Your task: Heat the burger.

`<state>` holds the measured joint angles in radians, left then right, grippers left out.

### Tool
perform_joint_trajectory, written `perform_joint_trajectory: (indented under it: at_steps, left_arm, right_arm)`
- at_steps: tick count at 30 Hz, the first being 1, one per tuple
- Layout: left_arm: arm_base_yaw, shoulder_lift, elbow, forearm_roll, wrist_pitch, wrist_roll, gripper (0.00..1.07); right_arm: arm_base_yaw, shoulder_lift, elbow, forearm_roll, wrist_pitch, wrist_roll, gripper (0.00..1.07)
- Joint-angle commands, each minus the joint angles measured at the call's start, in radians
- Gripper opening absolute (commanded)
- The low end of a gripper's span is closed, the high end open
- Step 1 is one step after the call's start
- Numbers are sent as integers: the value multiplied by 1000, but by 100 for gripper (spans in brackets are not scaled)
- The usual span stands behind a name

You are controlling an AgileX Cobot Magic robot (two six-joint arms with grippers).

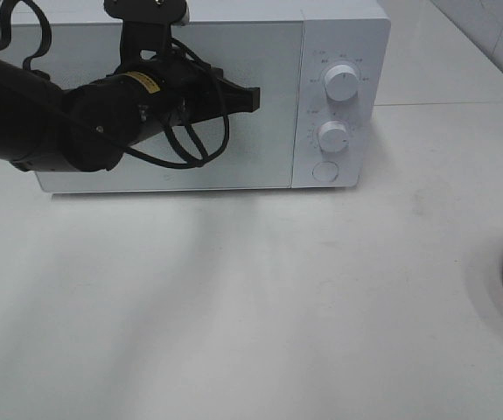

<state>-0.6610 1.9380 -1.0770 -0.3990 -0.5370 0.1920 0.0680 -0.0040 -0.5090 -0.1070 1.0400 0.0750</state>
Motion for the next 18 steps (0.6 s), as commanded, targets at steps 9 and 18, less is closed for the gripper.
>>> perform_joint_trajectory:
  at_steps: [9, 18]
  left_arm:
    - [-52, -107, 12, -52, 278, 10, 9]
    - [-52, -221, 33, 31, 690, 10, 90]
  right_arm:
    - [-8, -26, 3, -4, -3, -2, 76]
    - [-8, -26, 3, -4, -3, -2, 76]
